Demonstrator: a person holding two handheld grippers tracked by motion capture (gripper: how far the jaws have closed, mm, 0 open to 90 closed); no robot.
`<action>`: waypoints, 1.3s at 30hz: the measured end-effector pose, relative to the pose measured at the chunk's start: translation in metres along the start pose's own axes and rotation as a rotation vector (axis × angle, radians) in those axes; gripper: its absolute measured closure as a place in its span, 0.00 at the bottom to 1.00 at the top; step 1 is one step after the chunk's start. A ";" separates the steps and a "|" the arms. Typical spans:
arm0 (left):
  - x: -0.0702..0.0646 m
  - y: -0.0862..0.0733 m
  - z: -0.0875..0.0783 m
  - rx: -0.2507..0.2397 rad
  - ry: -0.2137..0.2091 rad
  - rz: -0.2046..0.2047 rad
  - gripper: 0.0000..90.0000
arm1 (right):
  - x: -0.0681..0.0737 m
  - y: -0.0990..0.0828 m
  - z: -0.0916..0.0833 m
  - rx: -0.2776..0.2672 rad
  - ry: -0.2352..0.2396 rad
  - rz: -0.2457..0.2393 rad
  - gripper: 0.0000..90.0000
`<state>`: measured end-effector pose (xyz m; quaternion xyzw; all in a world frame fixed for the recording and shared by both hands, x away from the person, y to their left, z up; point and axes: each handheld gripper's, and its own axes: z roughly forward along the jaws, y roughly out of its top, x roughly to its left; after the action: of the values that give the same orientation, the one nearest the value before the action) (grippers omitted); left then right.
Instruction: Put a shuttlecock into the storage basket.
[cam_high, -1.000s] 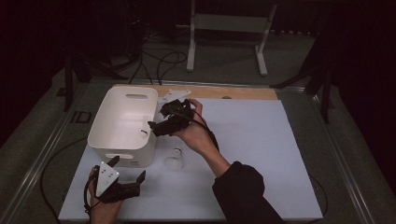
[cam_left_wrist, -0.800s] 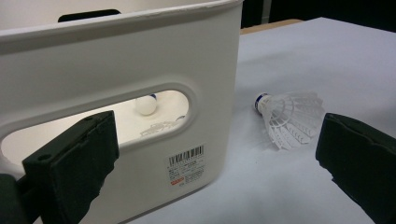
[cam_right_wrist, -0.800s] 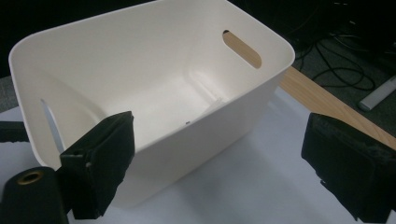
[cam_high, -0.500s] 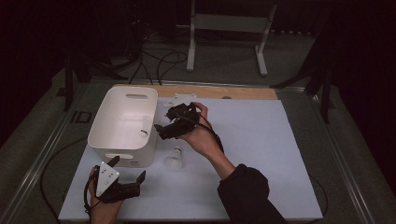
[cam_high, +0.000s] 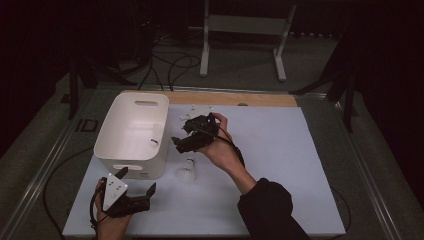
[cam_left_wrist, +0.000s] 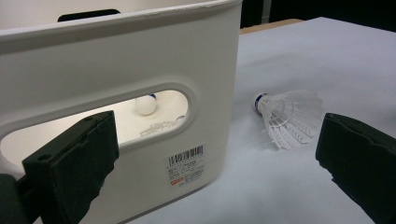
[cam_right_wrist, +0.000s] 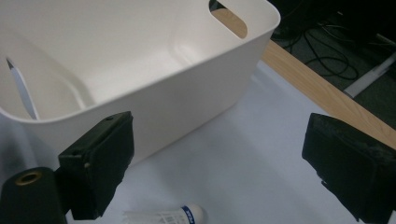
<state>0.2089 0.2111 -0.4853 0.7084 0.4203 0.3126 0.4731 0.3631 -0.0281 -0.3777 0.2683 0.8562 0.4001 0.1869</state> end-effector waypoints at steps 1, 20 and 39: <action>0.000 0.000 0.000 -0.001 0.000 0.000 0.00 | 0.000 -0.001 0.000 0.003 -0.001 -0.006 0.10; 0.000 0.000 0.000 -0.002 0.000 -0.001 0.00 | 0.005 -0.024 0.002 0.051 -0.013 -0.027 0.10; 0.000 0.000 0.000 -0.002 0.000 -0.001 0.00 | 0.006 -0.045 0.005 0.088 -0.003 -0.032 0.10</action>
<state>0.2088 0.2109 -0.4854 0.7077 0.4206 0.3127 0.4738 0.3470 -0.0455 -0.4173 0.2631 0.8769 0.3584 0.1827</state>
